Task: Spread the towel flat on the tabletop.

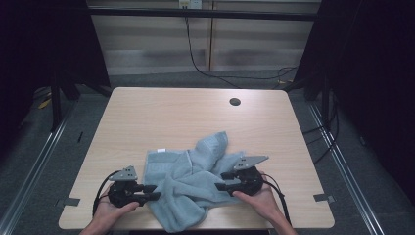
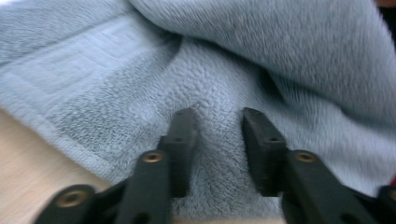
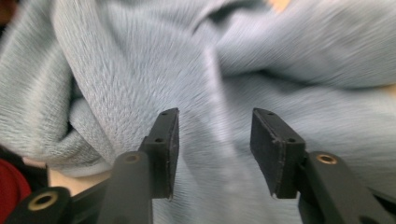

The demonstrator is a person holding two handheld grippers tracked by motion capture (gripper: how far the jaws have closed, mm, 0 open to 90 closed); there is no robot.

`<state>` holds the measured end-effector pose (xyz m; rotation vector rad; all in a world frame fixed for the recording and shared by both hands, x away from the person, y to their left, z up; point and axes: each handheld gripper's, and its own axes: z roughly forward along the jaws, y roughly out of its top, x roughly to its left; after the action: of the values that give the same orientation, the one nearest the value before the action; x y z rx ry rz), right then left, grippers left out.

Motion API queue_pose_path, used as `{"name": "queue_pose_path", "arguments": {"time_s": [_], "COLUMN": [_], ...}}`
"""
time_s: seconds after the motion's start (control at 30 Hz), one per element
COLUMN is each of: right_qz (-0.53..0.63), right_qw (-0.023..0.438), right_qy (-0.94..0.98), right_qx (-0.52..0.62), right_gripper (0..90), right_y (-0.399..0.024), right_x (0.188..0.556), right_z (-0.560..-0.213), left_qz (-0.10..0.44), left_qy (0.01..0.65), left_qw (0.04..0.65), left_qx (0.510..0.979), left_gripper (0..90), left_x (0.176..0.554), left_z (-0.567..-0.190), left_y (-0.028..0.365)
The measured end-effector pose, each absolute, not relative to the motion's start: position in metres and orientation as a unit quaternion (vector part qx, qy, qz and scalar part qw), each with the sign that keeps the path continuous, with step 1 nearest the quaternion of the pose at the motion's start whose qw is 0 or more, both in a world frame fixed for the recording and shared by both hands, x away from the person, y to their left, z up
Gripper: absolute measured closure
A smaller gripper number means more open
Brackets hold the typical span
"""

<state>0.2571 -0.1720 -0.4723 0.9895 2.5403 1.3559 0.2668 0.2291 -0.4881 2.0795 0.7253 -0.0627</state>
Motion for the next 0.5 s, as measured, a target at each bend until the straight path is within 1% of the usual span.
{"name": "queue_pose_path", "arguments": {"time_s": [0.07, 0.13, 0.27, 0.37, 0.47, 0.5], "right_qz": [0.454, 0.456, 0.434, 0.419, 0.412, 0.408], "right_qw": [0.063, 0.075, 0.087, 0.078, 0.074, 0.074], "right_qy": [0.823, 0.814, 0.815, 0.817, 0.820, 0.820], "right_qx": [0.335, 0.353, 0.375, 0.388, 0.392, 0.394], "right_gripper": [51.9, 50.5, 42.7, 34.9, 28.0, 25.0], "right_y": [-0.181, -0.189, -0.193, -0.190, -0.187, -0.185], "right_x": [0.259, 0.266, 0.287, 0.303, 0.310, 0.311], "right_z": [-0.465, -0.462, -0.471, -0.485, -0.496, -0.499], "left_qz": [-0.011, 0.000, 0.017, 0.014, 0.003, 0.003], "left_qy": [0.304, 0.304, 0.303, 0.304, 0.310, 0.309], "left_qw": [0.462, 0.476, 0.485, 0.474, 0.470, 0.465], "left_qx": [0.833, 0.826, 0.820, 0.826, 0.827, 0.830], "left_gripper": [57.6, 56.9, 51.6, 43.3, 33.8, 33.3], "left_x": [0.276, 0.289, 0.319, 0.341, 0.354, 0.355], "left_z": [-0.483, -0.474, -0.462, -0.466, -0.480, -0.485], "left_y": [0.228, 0.222, 0.197, 0.174, 0.157, 0.152]}}
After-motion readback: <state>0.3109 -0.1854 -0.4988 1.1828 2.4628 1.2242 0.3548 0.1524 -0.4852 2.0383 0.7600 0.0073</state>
